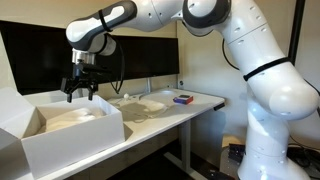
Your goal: Take two folded white cloths out of the white box on the left
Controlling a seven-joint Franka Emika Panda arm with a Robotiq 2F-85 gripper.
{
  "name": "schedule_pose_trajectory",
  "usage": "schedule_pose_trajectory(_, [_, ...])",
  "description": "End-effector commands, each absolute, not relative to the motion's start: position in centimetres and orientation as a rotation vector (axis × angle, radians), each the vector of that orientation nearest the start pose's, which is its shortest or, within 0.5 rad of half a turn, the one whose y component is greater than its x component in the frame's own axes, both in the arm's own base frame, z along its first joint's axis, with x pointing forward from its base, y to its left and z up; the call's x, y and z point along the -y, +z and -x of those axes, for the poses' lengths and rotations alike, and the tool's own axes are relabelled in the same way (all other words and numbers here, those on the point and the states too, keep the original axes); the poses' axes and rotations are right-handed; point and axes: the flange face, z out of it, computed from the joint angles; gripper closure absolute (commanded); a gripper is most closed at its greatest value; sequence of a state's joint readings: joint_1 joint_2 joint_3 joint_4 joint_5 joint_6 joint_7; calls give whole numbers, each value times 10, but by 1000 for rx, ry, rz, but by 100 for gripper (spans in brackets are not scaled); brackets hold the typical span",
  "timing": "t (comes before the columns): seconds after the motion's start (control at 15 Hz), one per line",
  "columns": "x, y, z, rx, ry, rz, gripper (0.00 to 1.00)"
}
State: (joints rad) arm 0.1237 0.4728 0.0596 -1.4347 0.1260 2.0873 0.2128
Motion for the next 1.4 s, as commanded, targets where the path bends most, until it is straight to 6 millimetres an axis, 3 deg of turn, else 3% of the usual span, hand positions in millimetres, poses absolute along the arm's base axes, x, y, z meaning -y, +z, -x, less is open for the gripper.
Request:
schedule_pose_trajectory(0.0, [-114, 437, -722, -264, -208, 2989, 0])
schedule_pose_trajectory(0.27, [-94, 429, -740, -346, -194, 3016, 0])
schedule_pose_trajectory(0.47, [-90, 416, -751, -353, -143, 3028, 0])
schedule_pose_trajectory(1.0, [-100, 364, -772, -380, 61, 3070, 0])
schedule_pose_trajectory(1.33, [-120, 343, -771, -266, 197, 3033, 0])
